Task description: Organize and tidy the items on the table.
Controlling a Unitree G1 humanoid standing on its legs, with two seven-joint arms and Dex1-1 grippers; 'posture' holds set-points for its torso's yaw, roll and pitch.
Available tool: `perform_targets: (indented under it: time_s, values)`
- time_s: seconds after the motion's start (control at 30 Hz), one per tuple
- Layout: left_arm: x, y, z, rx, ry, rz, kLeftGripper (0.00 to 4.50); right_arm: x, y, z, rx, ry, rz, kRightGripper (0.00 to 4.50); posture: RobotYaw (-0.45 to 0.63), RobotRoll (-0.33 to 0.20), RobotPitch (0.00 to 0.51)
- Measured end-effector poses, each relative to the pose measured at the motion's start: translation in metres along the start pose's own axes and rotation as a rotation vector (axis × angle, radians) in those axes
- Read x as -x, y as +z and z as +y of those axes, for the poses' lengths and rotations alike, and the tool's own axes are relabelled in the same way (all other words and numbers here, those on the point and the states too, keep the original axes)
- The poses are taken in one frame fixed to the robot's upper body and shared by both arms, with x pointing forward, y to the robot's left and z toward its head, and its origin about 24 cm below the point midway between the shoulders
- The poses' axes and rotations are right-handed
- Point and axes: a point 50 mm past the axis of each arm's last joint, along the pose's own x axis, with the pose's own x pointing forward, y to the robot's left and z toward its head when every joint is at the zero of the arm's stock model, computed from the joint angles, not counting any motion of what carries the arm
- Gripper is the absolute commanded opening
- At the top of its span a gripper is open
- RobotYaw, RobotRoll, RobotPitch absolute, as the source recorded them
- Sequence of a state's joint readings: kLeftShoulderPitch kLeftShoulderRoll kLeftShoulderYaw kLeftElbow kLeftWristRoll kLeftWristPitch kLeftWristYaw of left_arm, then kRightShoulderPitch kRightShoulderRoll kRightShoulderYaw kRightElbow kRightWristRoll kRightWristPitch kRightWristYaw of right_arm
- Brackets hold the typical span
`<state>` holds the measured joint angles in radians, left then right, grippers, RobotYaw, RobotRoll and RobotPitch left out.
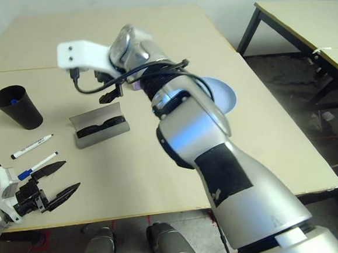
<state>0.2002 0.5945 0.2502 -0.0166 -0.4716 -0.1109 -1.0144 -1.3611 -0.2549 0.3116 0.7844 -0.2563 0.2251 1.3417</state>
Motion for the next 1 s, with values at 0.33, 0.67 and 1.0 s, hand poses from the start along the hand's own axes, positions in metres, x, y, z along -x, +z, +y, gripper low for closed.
perform_targets:
  time_s: [0.33,0.67,1.0]
  values:
    - [0.011,0.001,0.005,0.005,0.051,0.021,4.5,0.042,-0.101,0.104,-0.469,-0.124,-0.332,4.48,0.0,0.0,0.151]
    - [0.008,-0.003,0.015,0.039,0.077,0.001,4.5,0.04,-0.128,0.158,-0.456,-0.249,-0.503,4.48,0.0,0.0,0.149]
    - [0.005,0.003,0.029,0.028,0.118,-0.014,4.5,0.023,-0.163,0.188,-0.383,-0.251,-0.526,4.48,0.03,0.0,0.143]
